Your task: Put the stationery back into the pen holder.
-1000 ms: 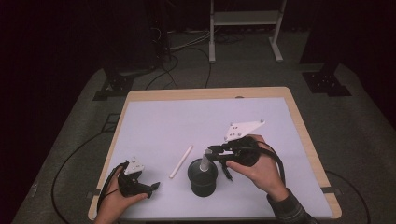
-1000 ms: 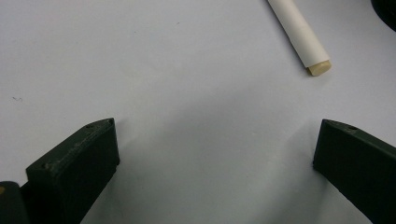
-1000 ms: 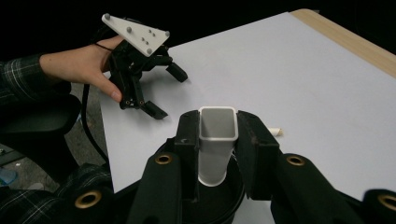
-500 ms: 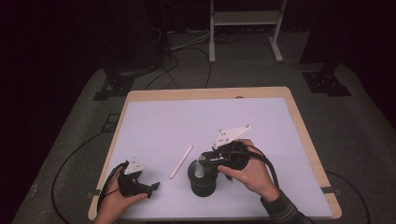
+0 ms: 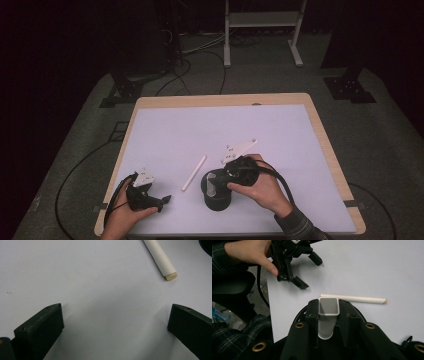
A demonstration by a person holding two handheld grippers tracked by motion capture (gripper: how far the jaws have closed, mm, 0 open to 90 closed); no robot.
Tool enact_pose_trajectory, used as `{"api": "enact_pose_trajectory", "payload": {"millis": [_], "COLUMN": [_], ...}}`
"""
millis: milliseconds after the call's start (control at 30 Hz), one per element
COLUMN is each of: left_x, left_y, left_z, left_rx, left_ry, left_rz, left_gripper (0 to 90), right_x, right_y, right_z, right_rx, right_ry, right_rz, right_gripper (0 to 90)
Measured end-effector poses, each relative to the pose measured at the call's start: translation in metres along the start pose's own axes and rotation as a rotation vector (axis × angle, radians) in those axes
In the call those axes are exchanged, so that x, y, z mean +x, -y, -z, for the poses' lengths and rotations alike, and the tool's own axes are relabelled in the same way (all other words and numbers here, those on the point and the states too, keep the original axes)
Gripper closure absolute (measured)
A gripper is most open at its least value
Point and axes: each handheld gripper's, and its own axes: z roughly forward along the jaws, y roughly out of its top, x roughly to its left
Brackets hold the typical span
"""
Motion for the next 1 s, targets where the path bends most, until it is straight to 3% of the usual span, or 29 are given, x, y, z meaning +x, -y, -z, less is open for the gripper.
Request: {"api": "enact_pose_trajectory", "payload": {"millis": [600,1000], "left_x": [0.000,0.000], "left_y": [0.000,0.000], "left_z": [0.000,0.000], "left_rx": [-0.001,-0.003], "left_ry": [0.001,0.000], "left_rz": [0.003,0.002], "left_gripper": [0.0,0.0], "right_x": [-0.004,-0.001], "right_y": [0.012,0.013], "right_z": [-0.023,-0.021], "right_rx": [0.070,0.086], "right_ry": [-0.034,-0.034], "right_rz": [0.000,0.041], "right_gripper": [69.9,69.7]}}
